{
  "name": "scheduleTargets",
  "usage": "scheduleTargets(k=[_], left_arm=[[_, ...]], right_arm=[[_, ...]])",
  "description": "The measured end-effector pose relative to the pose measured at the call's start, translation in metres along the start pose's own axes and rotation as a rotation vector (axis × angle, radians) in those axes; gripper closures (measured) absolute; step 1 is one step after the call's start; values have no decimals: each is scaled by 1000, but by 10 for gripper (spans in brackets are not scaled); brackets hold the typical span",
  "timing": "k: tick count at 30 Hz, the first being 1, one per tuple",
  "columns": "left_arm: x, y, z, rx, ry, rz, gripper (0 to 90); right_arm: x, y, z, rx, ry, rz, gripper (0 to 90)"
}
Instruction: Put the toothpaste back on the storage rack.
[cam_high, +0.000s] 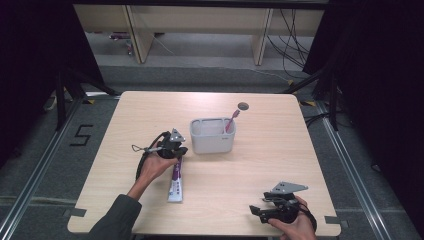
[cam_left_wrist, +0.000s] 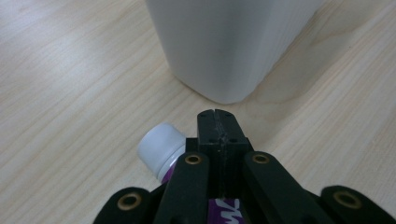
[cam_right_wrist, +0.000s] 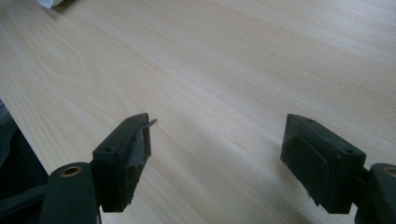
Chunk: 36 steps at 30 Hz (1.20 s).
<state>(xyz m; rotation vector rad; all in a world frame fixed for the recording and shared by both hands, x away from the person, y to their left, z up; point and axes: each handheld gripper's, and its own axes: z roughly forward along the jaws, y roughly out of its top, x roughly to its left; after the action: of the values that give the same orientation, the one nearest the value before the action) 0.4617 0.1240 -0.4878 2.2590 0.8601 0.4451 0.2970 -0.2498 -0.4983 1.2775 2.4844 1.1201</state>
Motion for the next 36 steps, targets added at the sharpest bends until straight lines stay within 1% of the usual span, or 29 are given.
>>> scheduleTargets(k=[3, 4, 5, 10, 14, 15, 16, 17, 18, 19, 21, 24, 25, 26, 28, 29, 30, 31, 35, 36], left_arm=[[3, -4, -3, 11, 6, -14, 897], [3, -5, -4, 13, 10, -13, 897], [4, -7, -5, 16, 9, -13, 897], [7, -15, -13, 31, 15, -20, 896], [9, -21, -20, 39, 11, -24, 896], [9, -23, -22, 41, 9, -20, 896], [8, -24, -25, 44, 7, -20, 896], [8, -25, -27, 44, 2, -17, 896], [6, -26, -29, 48, 1, -17, 896], [6, -26, -30, 53, -3, -10, 896], [3, -27, -33, 60, -12, -1, 896], [-1, -29, -37, 63, -25, 10, 895], [-2, -29, -38, 64, -26, 5, 895], [-2, -29, -39, 72, -31, 15, 895], [-3, -30, -39, 70, -34, 17, 895], [-2, -31, -40, 78, -40, 21, 895], [-3, -31, -40, 73, -37, 5, 895], [-3, -32, -41, 82, -45, 19, 895], [-4, -32, -42, 84, -52, 23, 894], [-5, -32, -42, 77, -49, 14, 893]], right_arm=[[-1, 0, 0, -2, -2, -4, 249], [0, 0, -1, -1, -7, 2, 249], [0, 0, 0, -4, -9, -6, 249], [0, 0, 0, 2, -1, 1, 249], [0, 0, 0, 0, -6, 0, 249], [-1, 0, 0, 0, -11, -9, 249], [-1, 0, 0, -1, -10, -10, 249], [1, 0, 0, 1, -6, 4, 249], [-1, 0, 0, -1, -10, -13, 249], [1, 0, 0, 0, -9, 16, 249], [1, 0, 0, 7, -8, 14, 249], [1, 0, 1, -3, -11, -3, 249], [1, 0, 1, -2, -10, 1, 249], [1, 0, 1, -2, -11, 0, 249], [1, 0, 1, -2, -9, -2, 249], [1, 0, 1, -1, -11, 0, 249], [0, 0, 1, -2, -14, -2, 249], [1, 0, 1, 1, -10, 1, 249], [-1, 0, 0, 3, -13, -8, 249], [-1, 0, 0, 2, -14, -8, 249]])
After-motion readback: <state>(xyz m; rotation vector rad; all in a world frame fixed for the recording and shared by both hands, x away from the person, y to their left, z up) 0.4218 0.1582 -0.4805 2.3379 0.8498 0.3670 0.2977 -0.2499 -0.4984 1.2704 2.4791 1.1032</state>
